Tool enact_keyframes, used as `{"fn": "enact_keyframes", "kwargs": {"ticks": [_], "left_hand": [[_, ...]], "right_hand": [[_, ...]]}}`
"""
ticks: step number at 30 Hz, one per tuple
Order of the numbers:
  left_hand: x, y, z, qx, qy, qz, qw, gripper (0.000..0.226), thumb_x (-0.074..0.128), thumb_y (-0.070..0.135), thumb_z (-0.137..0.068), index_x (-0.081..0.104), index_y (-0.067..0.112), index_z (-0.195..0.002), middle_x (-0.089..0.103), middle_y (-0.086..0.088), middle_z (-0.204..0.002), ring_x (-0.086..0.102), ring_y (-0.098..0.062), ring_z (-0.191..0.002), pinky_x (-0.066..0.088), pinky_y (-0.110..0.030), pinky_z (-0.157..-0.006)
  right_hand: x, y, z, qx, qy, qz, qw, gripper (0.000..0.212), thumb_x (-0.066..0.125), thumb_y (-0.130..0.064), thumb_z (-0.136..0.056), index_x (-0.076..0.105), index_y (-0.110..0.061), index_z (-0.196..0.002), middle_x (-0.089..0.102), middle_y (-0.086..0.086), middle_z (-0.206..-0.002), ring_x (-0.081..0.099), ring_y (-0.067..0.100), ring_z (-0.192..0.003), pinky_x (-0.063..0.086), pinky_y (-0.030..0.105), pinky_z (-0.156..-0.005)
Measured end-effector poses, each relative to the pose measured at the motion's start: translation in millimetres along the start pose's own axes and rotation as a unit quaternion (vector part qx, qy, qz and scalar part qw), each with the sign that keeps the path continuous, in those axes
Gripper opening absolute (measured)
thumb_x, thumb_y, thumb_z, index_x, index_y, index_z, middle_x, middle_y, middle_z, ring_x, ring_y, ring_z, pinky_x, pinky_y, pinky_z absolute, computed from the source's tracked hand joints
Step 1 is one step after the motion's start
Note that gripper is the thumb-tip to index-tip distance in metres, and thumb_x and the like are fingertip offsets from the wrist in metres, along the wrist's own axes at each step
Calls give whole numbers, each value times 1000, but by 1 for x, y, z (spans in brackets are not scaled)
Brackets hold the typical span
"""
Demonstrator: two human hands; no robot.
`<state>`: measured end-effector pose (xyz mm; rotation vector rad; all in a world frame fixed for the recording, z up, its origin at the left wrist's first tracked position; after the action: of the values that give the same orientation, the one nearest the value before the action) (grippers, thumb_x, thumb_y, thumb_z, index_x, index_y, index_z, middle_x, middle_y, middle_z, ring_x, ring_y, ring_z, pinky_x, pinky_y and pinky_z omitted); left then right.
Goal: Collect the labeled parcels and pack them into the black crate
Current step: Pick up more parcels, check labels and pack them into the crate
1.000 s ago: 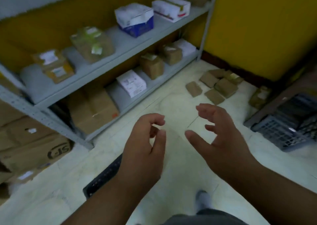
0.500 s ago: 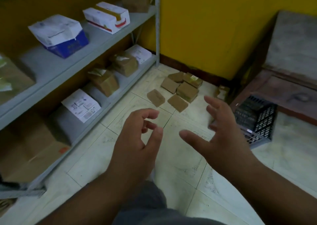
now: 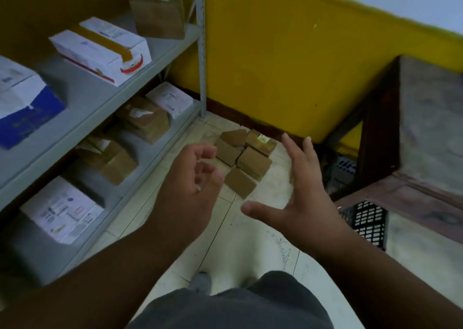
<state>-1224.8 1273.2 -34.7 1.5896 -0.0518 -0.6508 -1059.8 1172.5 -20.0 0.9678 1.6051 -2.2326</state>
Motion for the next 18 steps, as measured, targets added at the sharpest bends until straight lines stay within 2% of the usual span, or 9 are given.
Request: {"fn": "enact_keyframes", "kwargs": {"ticks": [3, 5, 8, 12, 15, 18], "left_hand": [[33, -17, -55, -25, -20, 9, 999, 31, 58, 32, -93, 45, 42, -120, 57, 14, -113, 58, 1, -101, 48, -21, -79], [61, -38, -94, -56, -26, 15, 998, 36, 59, 32, -92, 45, 40, -123, 56, 15, -118, 55, 6, -108, 46, -19, -84], [104, -77, -161, -109, -21, 16, 994, 41, 61, 32, -90, 45, 40, -127, 54, 14, -125, 53, 4, -114, 46, -23, -89], [160, -149, -256, -165, 1, 18, 986, 48, 61, 31, -92, 41, 47, -133, 45, 17, -142, 48, -1, -123, 44, -26, -92], [204, -218, -317, -204, -1, 34, 978, 54, 60, 29, -94, 37, 50, -138, 41, 25, -141, 48, -2, -125, 45, -32, -97], [252, -307, -364, -244, -18, 19, 969, 56, 59, 30, -94, 35, 46, -143, 41, 21, -145, 47, -3, -127, 41, -23, -89]], "right_hand": [[-4, 22, -64, 5, -20, 26, 999, 133, 81, -69, -47, -7, -61, -147, -34, -27, -155, -7, -3, -140, 21, 31, -106], [-5, 45, -116, 3, -31, 38, 999, 134, 79, -70, -46, -8, -59, -148, -31, -23, -158, -8, 0, -143, 17, 32, -107], [2, 91, -204, 2, -57, 35, 998, 132, 81, -66, -51, -6, -54, -151, -18, -17, -163, -4, 6, -149, 15, 33, -109], [39, 167, -328, 11, -98, 25, 995, 119, 85, -51, -66, 6, -40, -155, 6, -7, -166, 11, 12, -151, 24, 35, -116], [83, 231, -408, 35, -115, 44, 992, 108, 84, -42, -74, 15, -30, -156, 22, -2, -161, 25, 12, -145, 30, 27, -109], [134, 305, -472, 67, -108, 45, 991, 88, 81, -34, -79, 30, -27, -150, 41, -5, -145, 40, 5, -124, 32, 13, -92]]}}
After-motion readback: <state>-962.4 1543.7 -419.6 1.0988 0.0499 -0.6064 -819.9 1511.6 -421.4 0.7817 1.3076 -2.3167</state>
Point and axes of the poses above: each hand's wrist, its own z-axis away from the middle knuckle, its own x-axis out of the palm, y = z × x, the point moved 10 cm from there along -z, towards the middle knuckle
